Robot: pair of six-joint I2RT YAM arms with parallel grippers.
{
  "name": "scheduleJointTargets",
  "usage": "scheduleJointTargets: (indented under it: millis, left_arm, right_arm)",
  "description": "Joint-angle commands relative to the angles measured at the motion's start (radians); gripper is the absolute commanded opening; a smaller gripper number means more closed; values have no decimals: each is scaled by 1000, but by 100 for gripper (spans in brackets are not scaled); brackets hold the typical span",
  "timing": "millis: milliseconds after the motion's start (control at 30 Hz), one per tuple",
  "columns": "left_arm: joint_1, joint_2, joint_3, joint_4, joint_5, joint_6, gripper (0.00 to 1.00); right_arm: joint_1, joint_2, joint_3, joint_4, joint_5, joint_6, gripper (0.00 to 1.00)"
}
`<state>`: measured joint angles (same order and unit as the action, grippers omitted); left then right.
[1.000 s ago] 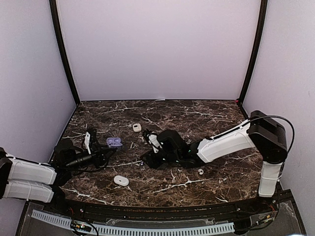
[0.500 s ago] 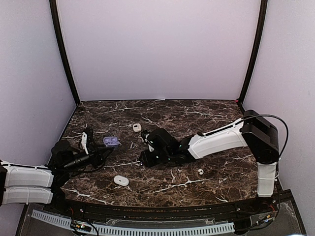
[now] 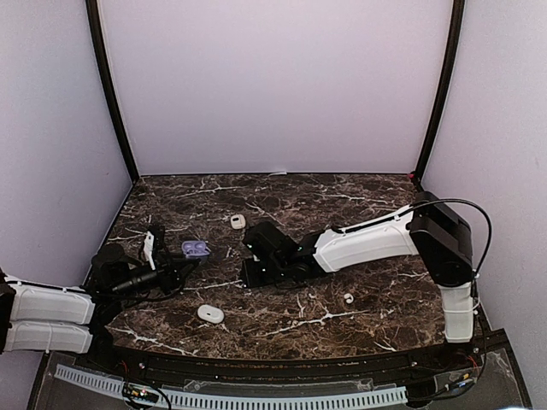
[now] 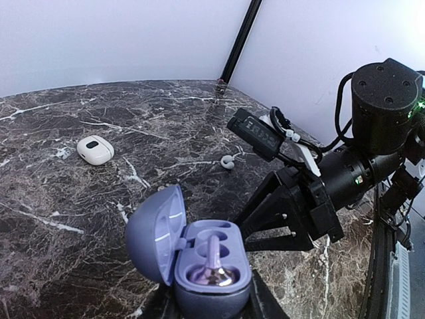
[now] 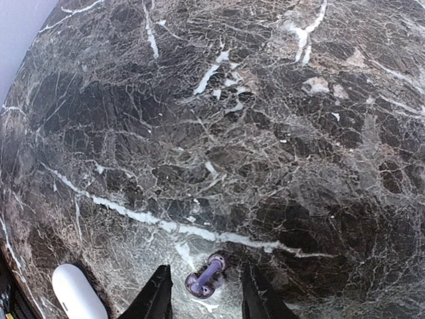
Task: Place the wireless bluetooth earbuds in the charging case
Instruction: Pick up the right earbud from the center of the board.
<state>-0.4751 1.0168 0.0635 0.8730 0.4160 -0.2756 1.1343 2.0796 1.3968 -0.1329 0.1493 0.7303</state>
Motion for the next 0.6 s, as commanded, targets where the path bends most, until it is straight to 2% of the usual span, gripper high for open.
scheduleJointTargets:
  millis: [0, 367, 567]
  left_arm:
    - [5, -1, -31, 46, 23, 12, 18]
    - [5, 10, -34, 54, 33, 18, 18]
    - [4, 12, -36, 57, 37, 18, 18]
  right_arm:
    - [12, 40, 48, -31, 23, 43, 34]
    - [16, 68, 68, -37, 19, 41, 25]
    - [16, 51, 59, -38, 32, 40, 12]
